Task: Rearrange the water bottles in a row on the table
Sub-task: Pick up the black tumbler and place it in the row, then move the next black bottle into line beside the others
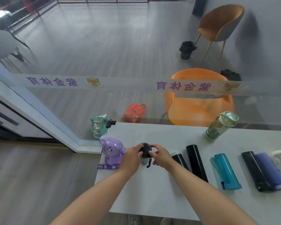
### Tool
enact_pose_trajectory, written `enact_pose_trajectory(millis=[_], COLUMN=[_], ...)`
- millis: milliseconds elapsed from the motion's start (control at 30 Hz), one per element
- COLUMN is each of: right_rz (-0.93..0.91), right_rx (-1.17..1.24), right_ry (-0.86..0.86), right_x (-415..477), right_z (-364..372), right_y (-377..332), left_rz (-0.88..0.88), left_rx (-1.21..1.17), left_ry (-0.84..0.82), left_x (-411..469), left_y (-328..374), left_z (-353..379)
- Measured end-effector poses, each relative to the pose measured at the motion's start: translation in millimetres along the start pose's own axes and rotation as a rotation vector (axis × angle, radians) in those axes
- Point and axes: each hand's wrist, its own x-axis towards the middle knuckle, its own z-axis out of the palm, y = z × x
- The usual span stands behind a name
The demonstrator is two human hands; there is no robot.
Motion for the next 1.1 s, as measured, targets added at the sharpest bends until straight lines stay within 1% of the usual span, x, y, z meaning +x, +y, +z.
enact_pose_trajectory(millis=[67, 133, 200, 233, 267, 367, 433, 500, 567, 667, 733, 800, 867, 933, 1000, 1100], right_rz=[-0.017, -0.026, -0.027, -0.023, -0.014, 0.028, 0.072, 0.109, 0.145, 0.163, 0.152, 0.160, 0.141, 0.088, 0.055, 0.079], right_rx=[-0.031, -0.080, -0.112, -0.124, -0.136, -0.180, -0.227, -0.284, -0.353, -0.461, -0.513, -0.552, -0.570, -0.580, -0.569, -0.497], right_ry=[0.008, 0.027, 0.076, 0.101, 0.119, 0.152, 0.167, 0.153, 0.107, 0.006, -0.056, -0.127, -0.188, -0.220, -0.254, -0.305], right_x=[6.1, 6.2, 0.5, -3.7, -8.9, -31.0, -47.6, -65.0, -79.4, -84.4, -76.7, -66.7, -57.7, -49.2, -41.3, -37.6], right_z=[-2.2, -7.5, -18.2, -25.8, -34.8, -64.8, -82.0, -93.9, -99.0, -96.7, -94.2, -92.3, -90.0, -89.2, -89.0, -89.6], right_y=[-4.6, -5.9, -0.4, 5.4, 13.7, 47.8, 75.8, 102.3, 122.9, 143.5, 151.5, 158.3, 166.8, 172.9, 174.0, 171.1], left_rz=[0.025, 0.064, 0.223, 0.318, 0.388, 0.500, 0.509, 0.438, 0.381, 0.264, 0.115, -0.055, -0.180, -0.247, -0.291, -0.363], left_rx=[0.102, 0.151, 0.129, 0.112, 0.092, 0.113, 0.120, 0.120, 0.159, 0.205, 0.164, 0.078, -0.029, -0.126, -0.229, -0.315], left_ry=[0.023, 0.099, 0.193, 0.204, 0.183, 0.025, -0.110, -0.220, -0.295, -0.325, -0.337, -0.388, -0.431, -0.429, -0.369, -0.289], left_x=[4.9, 3.2, -1.3, -3.7, -6.2, -13.9, -16.6, -21.2, -29.7, -44.6, -51.3, -57.0, -62.6, -64.7, -65.5, -69.0], left_y=[2.9, 9.9, 17.6, 22.0, 26.7, 42.1, 52.5, 65.1, 73.3, 78.5, 79.5, 80.4, 83.3, 85.4, 86.4, 85.5], left_z=[-3.2, -8.2, -9.5, -8.5, -6.3, 9.4, 25.6, 42.4, 63.5, 98.8, 121.7, 143.1, 161.6, 178.1, 189.6, 194.9])
